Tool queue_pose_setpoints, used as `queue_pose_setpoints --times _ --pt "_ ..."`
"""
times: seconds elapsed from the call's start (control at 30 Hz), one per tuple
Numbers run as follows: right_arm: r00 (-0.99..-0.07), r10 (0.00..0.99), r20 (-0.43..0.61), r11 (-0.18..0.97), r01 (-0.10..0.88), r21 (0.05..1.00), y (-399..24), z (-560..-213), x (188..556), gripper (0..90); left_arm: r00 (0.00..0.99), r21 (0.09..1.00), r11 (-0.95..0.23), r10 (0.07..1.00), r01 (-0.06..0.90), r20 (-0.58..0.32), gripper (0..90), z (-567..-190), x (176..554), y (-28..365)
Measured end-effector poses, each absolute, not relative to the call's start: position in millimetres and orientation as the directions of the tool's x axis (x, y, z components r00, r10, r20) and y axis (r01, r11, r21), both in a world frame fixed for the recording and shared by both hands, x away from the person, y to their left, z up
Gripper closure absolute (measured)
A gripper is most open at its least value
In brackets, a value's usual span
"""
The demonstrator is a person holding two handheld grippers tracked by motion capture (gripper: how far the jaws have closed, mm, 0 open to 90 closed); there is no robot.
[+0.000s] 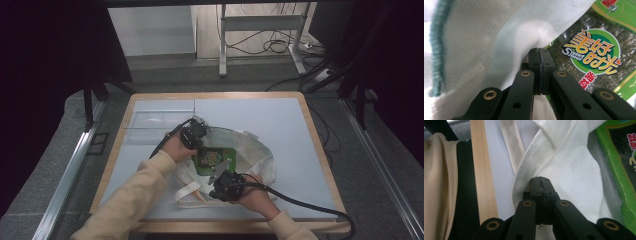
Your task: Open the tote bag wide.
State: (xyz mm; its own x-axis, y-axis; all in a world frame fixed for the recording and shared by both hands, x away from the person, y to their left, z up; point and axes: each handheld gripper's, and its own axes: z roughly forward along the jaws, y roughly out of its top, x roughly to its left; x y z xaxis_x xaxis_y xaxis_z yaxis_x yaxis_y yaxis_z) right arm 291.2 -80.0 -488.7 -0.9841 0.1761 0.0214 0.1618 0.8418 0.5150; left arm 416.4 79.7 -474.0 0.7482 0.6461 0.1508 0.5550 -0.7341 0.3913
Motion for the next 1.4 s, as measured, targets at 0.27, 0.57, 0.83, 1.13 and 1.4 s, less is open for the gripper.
queue_pose_setpoints --times 0.27,0.57,0.83,1.13,1.4 --pt "-0.985 0.173 0.026 0.843 0.161 0.513 -80.4 -489.2 290.5 89.4 0.74 0.397 -0.728 0.654 0.559 0.158 90.0 -473.1 419.3 80.1" --pt "-0.987 0.157 0.033 0.843 0.151 0.516 -82.0 -489.3 291.5 89.4 0.736 0.396 -0.725 0.658 0.564 0.155 90.0 -472.5 421.8 80.2" --pt "-0.988 0.15 0.039 0.845 0.149 0.514 -83.6 -490.3 291.6 89.5 0.73 0.405 -0.717 0.665 0.567 0.156 90.0 -471.6 422.1 80.2" --pt "-0.989 0.143 0.037 0.848 0.142 0.511 -83.8 -490.9 291.0 89.5 0.723 0.409 -0.71 0.673 0.573 0.157 90.0 -472.1 424.6 81.0" --pt "-0.986 0.163 0.042 0.834 0.16 0.527 -88.8 -490.0 293.8 89.3 0.742 0.444 -0.701 0.661 0.558 0.111 90.0 -463.6 417.3 84.6"
